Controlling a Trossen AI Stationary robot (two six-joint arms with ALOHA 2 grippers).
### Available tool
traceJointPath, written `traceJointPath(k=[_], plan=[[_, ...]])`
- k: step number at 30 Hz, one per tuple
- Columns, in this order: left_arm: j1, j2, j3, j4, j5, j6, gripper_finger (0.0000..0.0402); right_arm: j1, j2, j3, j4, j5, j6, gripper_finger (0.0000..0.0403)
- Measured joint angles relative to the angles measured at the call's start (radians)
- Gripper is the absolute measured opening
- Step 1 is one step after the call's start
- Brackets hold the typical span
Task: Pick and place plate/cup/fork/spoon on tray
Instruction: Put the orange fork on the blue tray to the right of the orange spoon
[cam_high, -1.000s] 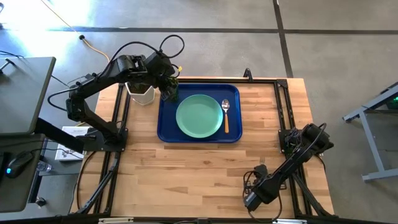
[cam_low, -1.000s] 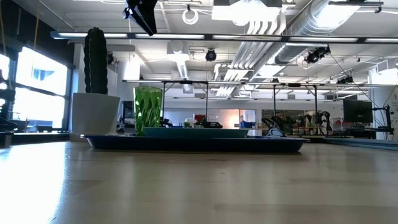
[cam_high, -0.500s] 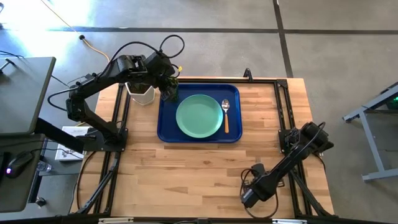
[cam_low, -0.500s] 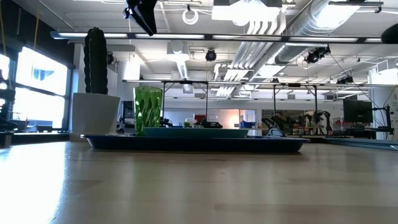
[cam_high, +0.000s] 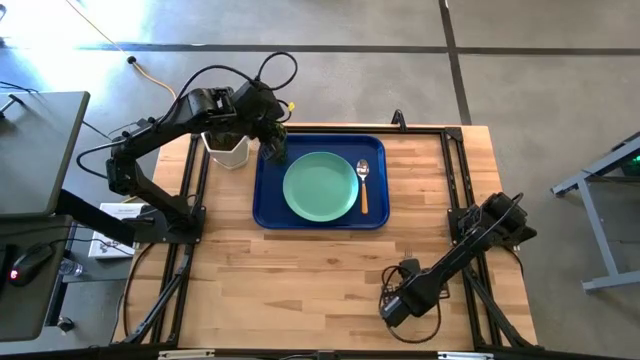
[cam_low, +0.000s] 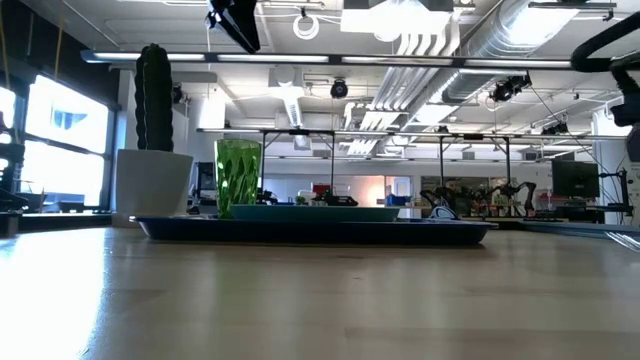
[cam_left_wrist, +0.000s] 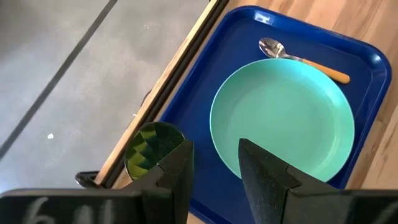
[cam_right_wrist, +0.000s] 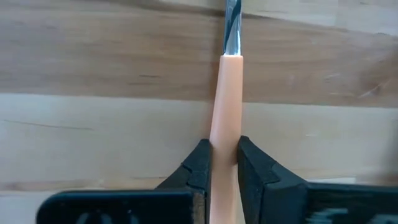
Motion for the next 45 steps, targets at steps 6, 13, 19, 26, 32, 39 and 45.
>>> traceJointPath(k=[6,13,19,26,32,39,45], plan=[[0.0,0.0,0.0,0.037,-0.003,0.066,0.0115,-0.035,-0.032,0.0,0.01,0.091,0.0,0.0027],[0.0,0.0,0.0,0.104,-0.004,0.073,0.0115,-0.103,-0.091,0.0,-0.029,0.215,-0.008,0.0026],[0.0,0.0,0.0,0.105,-0.004,0.073,0.0115,-0.177,-0.125,0.0,-0.046,0.288,-0.082,0.0026],[0.0,0.0,0.0,0.105,-0.004,0.125,0.0115,-0.292,-0.15,0.002,-0.045,0.342,-0.197,0.0026],[0.0,0.0,0.0,0.104,0.003,0.162,0.0115,-0.413,-0.153,0.002,-0.034,0.353,-0.302,0.0026],[0.0,0.0,0.0,0.104,0.053,0.22,0.0115,-0.547,-0.153,0.002,-0.013,0.354,-0.411,0.0026],[0.0,0.0,0.0,0.104,0.053,0.259,0.0115,-0.664,-0.153,0.002,-0.003,0.353,-0.544,0.0026]])
